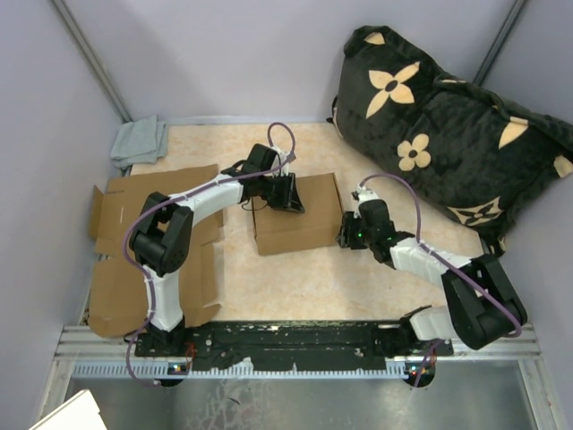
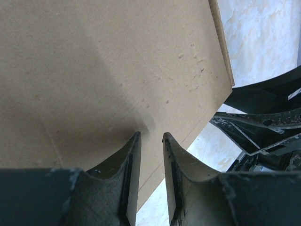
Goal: Fold the paper box
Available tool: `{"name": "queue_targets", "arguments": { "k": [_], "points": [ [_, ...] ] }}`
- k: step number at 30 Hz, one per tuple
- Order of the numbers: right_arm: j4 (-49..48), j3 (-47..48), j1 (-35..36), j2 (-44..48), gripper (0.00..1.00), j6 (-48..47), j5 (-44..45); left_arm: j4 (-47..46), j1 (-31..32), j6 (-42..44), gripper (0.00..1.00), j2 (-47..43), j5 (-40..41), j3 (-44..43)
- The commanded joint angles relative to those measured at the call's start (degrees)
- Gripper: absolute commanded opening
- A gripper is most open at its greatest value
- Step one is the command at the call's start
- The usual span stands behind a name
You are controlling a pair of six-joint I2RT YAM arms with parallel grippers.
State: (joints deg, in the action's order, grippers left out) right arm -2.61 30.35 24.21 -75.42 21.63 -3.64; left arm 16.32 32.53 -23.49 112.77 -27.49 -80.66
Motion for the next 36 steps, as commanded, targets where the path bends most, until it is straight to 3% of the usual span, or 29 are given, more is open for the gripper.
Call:
{"name": "queue_targets", "arguments": {
  "k": [1, 5, 9, 10, 11, 13, 15, 28, 36],
  "points": [
    [-5.17, 0.22, -0.21, -1.06, 0.47, 1.16, 3.74, 3.09, 1.39, 1.08, 0.32, 2.93, 0.04, 0.6],
    [-0.25, -0.5, -0.21, 5.65, 0.56, 1.15, 3.9, 2.93, 1.44, 0.9, 0.32, 3.02, 0.11, 0.51],
    [6.04, -1.93, -0.21, 15.67, 0.55, 1.9, 3.57, 2.6, 1.47, 0.61, 0.32, 2.97, 0.16, 0.38],
    [6.35, -2.87, -0.21, 18.18, 0.49, 2.29, 2.47, 2.58, 1.48, 0.55, 0.32, 2.98, 0.15, 0.29],
    [6.56, -3.63, -0.17, 20.26, 0.36, 3.21, 1.25, 2.51, 1.48, 0.58, 0.32, 2.89, 0.44, 0.25],
    [6.9, -4.94, -0.13, 23.77, 0.0, 4.78, -0.23, 2.38, 1.48, 0.53, 0.32, 2.89, 0.52, 0.25],
    [6.7, -5.93, -0.12, 24.63, 0.0, 5.58, -0.33, 2.23, 1.48, 0.34, 0.31, 2.98, 0.37, 0.24],
    [-4.9, -4.28, 0.93, 1.88, 0.0, 8.59, 2.74, 2.26, 1.7, 0.16, 0.3, 4.5, 0.59, -0.15],
    [-14.38, 8.92, 0.94, -15.49, 0.0, 12.08, 6.78, 4.11, 2.61, 0.73, 0.26, 7.14, 1.18, -0.82]
  ]
}}
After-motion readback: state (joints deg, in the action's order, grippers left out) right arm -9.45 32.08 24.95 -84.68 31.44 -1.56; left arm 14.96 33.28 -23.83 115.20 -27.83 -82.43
